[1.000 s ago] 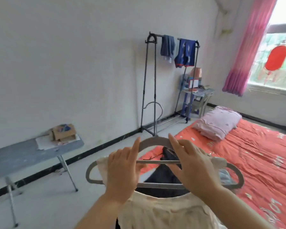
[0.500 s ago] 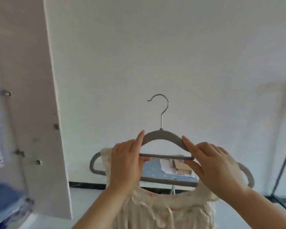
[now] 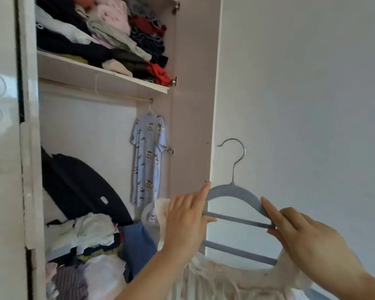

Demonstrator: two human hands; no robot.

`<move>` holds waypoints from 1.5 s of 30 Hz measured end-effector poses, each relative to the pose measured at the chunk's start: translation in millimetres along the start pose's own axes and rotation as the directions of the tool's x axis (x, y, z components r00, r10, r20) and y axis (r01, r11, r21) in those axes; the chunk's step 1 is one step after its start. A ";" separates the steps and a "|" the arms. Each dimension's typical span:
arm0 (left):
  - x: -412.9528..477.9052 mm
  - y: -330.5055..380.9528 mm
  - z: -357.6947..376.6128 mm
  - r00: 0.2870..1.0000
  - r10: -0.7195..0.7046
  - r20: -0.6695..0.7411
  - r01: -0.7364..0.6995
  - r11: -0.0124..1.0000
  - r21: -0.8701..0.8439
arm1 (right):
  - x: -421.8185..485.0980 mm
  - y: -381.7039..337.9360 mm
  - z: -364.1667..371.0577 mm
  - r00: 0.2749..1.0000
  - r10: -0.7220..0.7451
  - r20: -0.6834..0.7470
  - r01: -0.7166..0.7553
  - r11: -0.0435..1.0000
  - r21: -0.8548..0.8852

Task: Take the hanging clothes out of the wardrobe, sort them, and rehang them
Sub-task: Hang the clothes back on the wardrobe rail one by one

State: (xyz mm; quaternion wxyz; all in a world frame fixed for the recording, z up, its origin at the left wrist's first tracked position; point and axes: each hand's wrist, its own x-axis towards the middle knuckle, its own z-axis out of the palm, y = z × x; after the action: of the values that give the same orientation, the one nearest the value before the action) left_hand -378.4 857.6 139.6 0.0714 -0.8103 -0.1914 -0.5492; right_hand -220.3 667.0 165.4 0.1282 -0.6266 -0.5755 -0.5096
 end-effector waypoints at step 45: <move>352.8 -689.5 306.4 0.939 -0.343 0.021 0.315 0.885 0.343 | 689.2 -65.5 658.9 0.987 -0.144 -0.075 0.131 0.978 -0.161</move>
State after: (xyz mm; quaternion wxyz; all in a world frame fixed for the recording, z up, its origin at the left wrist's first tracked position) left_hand -267.9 1671.2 279.7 0.1058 -0.7635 -0.4192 -0.4797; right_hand -77.9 1586.4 384.3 0.0682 -0.5707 -0.5700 -0.5872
